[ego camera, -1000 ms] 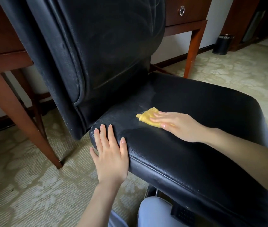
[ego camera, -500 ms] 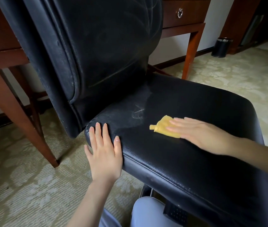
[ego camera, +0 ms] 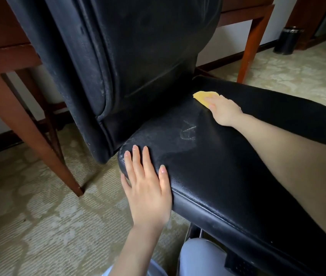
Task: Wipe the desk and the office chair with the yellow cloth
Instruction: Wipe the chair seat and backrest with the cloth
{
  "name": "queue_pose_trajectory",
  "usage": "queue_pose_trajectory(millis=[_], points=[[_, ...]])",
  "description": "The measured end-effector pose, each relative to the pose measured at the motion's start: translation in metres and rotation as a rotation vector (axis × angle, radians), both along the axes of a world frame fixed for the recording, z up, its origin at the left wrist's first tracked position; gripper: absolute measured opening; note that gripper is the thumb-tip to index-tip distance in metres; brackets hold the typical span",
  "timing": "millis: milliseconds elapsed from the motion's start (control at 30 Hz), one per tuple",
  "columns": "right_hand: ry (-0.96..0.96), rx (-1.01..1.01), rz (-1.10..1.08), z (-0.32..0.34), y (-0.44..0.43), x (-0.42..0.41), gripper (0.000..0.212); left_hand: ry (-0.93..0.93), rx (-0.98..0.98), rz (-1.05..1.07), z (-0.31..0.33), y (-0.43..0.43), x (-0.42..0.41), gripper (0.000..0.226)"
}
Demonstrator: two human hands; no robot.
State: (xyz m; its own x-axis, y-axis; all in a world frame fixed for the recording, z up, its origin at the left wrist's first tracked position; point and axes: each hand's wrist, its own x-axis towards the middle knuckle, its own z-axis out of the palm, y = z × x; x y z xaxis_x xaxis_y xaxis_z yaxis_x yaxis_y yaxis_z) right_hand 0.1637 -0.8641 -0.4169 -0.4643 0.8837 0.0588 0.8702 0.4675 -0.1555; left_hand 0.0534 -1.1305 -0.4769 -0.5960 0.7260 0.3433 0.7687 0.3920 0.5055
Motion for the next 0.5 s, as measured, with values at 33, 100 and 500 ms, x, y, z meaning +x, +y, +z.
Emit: queue_pose_trajectory(millis=[33,100,500], points=[[0.001,0.018,-0.001,-0.001,0.0,-0.01,0.044,0.002,-0.002,0.0,0.0,0.0,0.0,0.067],[0.012,0.021,0.047,-0.001,-0.002,-0.025,0.045,0.005,-0.006,-0.003,-0.001,0.001,0.0,0.067],[0.213,-0.036,0.548,-0.002,-0.089,-0.001,0.041,0.0,-0.029,0.0,0.002,0.0,-0.001,0.069]])
